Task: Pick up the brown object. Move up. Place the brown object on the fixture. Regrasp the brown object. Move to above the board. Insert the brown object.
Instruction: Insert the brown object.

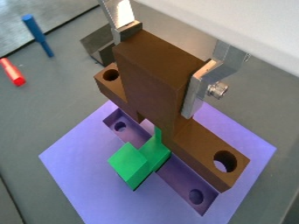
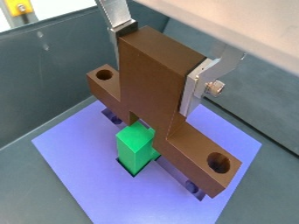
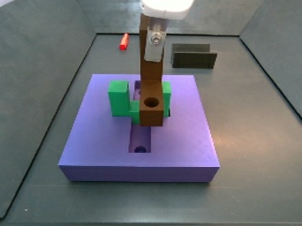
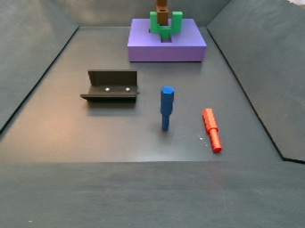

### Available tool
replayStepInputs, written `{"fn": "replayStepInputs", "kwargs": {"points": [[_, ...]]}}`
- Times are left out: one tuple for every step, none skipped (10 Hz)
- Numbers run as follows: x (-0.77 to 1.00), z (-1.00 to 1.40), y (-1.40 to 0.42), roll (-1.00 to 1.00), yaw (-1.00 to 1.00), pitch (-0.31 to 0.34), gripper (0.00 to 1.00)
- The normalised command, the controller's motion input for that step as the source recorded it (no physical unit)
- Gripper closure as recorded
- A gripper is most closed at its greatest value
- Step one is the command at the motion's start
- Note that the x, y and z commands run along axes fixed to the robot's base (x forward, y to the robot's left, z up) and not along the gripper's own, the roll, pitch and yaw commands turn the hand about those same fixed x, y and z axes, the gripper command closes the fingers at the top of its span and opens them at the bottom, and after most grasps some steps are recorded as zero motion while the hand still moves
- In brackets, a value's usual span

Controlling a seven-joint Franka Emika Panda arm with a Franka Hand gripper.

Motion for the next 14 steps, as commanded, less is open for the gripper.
{"fn": "replayStepInputs", "kwargs": {"points": [[-0.12,-0.05,0.0,0.0,-0.33,0.0,1.0],[-0.17,-0.01,0.0,0.0,-0.24,0.0,1.0],[-0.2,0.0,0.0,-0.01,-0.05,0.0,1.0],[-0.23,0.0,0.0,0.0,0.0,-0.009,1.0],[-0.08,0.0,-0.03,0.0,0.0,0.0,1.0],[-0.03,-0.02,-0.03,0.0,0.0,-0.006,1.0],[0.0,-0.07,-0.02,0.0,0.0,0.0,1.0],[-0.01,-0.14,0.0,0.0,0.0,-0.006,1.0],[-0.1,-0.19,0.0,0.0,0.0,-0.03,1.0],[-0.16,-0.17,0.0,0.0,0.0,-0.047,1.0],[-0.1,-0.16,0.0,0.0,0.0,-0.049,1.0],[-0.01,-0.17,-0.03,0.0,0.0,-0.04,1.0],[0.0,-0.25,-0.13,0.0,0.0,-0.04,1.0],[0.0,-0.26,-0.1,0.0,0.0,-0.044,1.0]]}}
